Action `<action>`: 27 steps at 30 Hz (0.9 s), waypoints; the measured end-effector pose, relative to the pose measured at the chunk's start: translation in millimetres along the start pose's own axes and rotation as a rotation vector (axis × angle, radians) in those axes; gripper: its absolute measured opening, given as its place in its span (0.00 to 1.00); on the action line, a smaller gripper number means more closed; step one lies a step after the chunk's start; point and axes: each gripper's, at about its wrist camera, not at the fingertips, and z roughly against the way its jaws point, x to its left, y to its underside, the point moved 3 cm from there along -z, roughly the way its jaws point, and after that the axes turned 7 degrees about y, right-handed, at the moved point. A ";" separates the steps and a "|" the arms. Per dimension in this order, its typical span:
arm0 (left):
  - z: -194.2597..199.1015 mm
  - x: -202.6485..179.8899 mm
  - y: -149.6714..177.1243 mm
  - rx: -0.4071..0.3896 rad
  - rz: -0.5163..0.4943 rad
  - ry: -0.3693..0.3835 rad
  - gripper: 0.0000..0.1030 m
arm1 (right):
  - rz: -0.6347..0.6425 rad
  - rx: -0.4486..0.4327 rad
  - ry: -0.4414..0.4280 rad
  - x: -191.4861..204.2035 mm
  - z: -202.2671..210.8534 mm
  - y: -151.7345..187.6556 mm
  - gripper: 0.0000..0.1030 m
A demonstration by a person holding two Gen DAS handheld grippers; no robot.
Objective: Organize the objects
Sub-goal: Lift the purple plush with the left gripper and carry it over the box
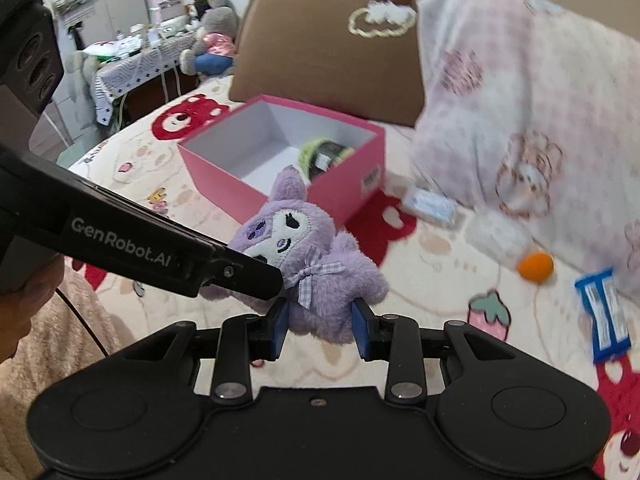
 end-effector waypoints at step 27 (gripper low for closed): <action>2.2 115.3 -78.4 -0.088 0.147 -0.026 0.38 | 0.021 0.029 -0.071 33.8 -86.9 -99.1 0.37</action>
